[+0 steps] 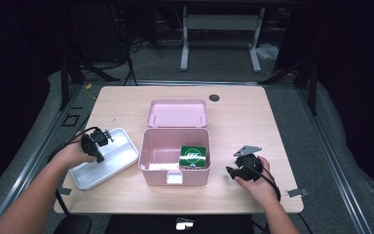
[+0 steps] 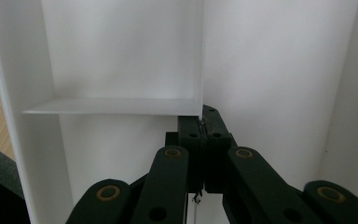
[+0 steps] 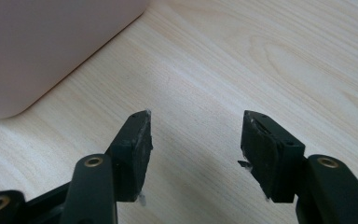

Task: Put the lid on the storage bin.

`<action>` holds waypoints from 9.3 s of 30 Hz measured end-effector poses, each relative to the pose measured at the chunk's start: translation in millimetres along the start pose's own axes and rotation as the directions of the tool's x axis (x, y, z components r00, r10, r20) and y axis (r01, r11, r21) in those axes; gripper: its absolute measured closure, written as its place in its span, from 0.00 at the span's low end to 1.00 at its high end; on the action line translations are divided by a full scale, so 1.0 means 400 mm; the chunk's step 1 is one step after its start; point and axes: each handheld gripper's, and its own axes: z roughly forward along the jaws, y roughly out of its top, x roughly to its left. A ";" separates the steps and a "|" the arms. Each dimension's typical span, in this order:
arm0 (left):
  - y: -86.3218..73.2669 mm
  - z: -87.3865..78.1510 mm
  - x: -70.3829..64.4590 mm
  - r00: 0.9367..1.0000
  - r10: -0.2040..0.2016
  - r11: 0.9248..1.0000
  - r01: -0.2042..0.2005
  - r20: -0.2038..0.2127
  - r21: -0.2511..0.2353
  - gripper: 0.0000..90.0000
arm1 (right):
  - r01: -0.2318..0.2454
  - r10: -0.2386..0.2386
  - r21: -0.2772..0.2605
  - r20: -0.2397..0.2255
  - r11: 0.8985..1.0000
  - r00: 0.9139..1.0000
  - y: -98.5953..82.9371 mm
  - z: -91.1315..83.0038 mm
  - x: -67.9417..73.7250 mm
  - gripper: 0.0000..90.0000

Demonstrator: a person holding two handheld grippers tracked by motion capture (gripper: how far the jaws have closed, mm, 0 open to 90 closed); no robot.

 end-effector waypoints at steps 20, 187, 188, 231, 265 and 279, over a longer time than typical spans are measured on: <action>-0.018 -0.127 0.001 0.999 0.004 1.000 -0.005 -0.042 -0.010 0.99 | 0.000 0.000 0.001 0.002 1.000 1.000 0.000 0.000 0.000 0.47; 0.269 -0.187 -0.289 0.951 0.304 0.935 -0.287 0.059 -0.207 1.00 | -0.033 0.033 -0.018 0.002 0.999 0.999 0.003 0.003 -0.017 0.47; 0.267 -0.186 -0.292 0.950 0.307 0.932 -0.290 0.051 -0.215 1.00 | -0.037 0.037 -0.021 -0.004 0.999 0.999 0.005 0.003 -0.019 0.46; 0.273 -0.187 -0.296 0.959 0.277 0.945 -0.263 0.052 -0.194 0.99 | -0.065 0.066 -0.112 0.001 0.992 0.998 0.437 0.077 -0.112 0.52; 0.279 -0.189 -0.317 0.953 0.302 0.941 -0.299 -0.005 -0.157 1.00 | -0.236 0.236 -0.008 0.072 0.972 0.969 0.559 0.282 -0.136 0.81; 0.278 -0.189 -0.314 0.954 0.301 0.941 -0.296 0.004 -0.165 1.00 | -0.241 0.240 0.001 0.099 0.970 0.966 0.579 0.270 -0.135 0.90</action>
